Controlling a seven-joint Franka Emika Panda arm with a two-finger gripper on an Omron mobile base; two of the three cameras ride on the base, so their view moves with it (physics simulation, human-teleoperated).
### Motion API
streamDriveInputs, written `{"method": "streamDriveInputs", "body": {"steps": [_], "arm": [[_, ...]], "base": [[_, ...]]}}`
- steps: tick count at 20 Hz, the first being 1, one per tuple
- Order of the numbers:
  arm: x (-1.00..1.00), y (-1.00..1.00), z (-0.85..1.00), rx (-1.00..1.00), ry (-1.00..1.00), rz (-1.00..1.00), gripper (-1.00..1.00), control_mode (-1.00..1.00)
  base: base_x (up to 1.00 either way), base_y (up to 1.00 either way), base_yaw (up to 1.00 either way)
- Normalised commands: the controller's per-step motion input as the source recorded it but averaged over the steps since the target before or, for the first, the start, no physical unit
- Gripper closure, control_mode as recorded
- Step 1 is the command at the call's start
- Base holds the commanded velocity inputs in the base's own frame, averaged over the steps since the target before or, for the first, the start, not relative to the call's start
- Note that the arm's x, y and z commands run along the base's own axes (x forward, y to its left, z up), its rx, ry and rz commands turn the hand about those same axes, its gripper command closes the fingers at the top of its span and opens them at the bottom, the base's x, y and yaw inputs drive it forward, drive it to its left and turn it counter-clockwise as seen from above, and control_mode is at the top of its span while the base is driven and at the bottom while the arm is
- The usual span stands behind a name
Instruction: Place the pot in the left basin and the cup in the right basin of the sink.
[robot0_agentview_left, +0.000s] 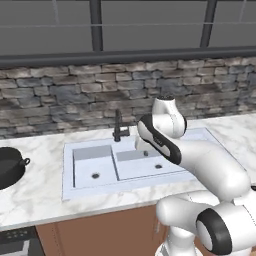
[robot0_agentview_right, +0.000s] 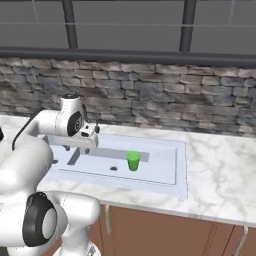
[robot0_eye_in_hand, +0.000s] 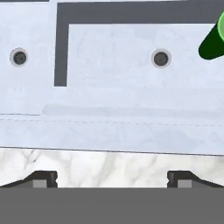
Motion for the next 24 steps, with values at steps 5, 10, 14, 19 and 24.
{"method": "streamDriveInputs", "body": {"steps": [5,10,14,19,24], "arm": [[0.0,0.0,0.0,0.0,0.0,0.0,-1.0,1.0],[0.0,0.0,0.0,0.0,0.0,0.0,-1.0,1.0],[0.0,0.0,0.0,0.0,0.0,0.0,-1.0,1.0],[0.0,0.0,0.0,0.0,0.0,0.0,-1.0,1.0],[0.0,0.0,0.0,0.0,0.0,0.0,-1.0,1.0]], "base": [[0.0,0.73,0.0],[0.02,0.71,0.0],[0.06,0.68,0.0],[0.22,0.35,0.0],[0.33,0.24,0.0]]}}
